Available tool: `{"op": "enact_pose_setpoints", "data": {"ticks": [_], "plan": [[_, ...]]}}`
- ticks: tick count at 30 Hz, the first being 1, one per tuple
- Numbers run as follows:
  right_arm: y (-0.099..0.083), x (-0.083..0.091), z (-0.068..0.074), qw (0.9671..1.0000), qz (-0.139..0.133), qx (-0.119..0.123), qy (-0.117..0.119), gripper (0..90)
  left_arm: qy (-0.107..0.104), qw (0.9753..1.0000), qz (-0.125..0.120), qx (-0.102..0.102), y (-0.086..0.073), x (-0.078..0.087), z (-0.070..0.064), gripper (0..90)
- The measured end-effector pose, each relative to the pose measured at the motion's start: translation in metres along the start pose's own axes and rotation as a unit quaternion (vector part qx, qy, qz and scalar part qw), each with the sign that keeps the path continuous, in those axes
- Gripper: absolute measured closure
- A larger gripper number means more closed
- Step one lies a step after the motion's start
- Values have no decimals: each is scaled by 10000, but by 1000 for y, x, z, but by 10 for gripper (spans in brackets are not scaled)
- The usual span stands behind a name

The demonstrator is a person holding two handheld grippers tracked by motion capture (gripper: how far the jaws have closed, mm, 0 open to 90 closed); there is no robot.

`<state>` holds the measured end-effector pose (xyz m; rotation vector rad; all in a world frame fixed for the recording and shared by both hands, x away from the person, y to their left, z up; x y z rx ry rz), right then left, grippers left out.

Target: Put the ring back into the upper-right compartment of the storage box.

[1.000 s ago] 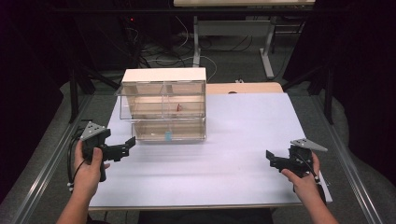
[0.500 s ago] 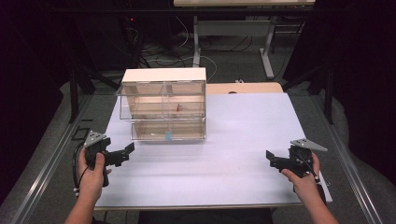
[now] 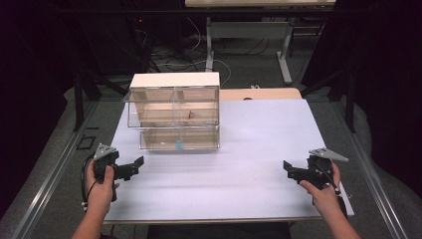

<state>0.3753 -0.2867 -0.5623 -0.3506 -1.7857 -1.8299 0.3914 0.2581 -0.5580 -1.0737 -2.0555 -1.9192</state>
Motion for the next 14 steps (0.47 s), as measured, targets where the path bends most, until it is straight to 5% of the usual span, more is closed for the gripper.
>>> {"op": "enact_pose_setpoints", "data": {"ticks": [14], "plan": [[-1,0,-2,10000,22,-59,-12,0,29,9999,92,76,-4,-2,4,4]]}}
Point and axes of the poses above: each handheld gripper's, and its own axes: x roughly backward along the jaws, y roughly out of its top, z roughly to its left, the point moved 8 cm from there along -x, roughly forward along the jaws, and after that the axes turned 3 degrees about -y, right-handed, at the moved point
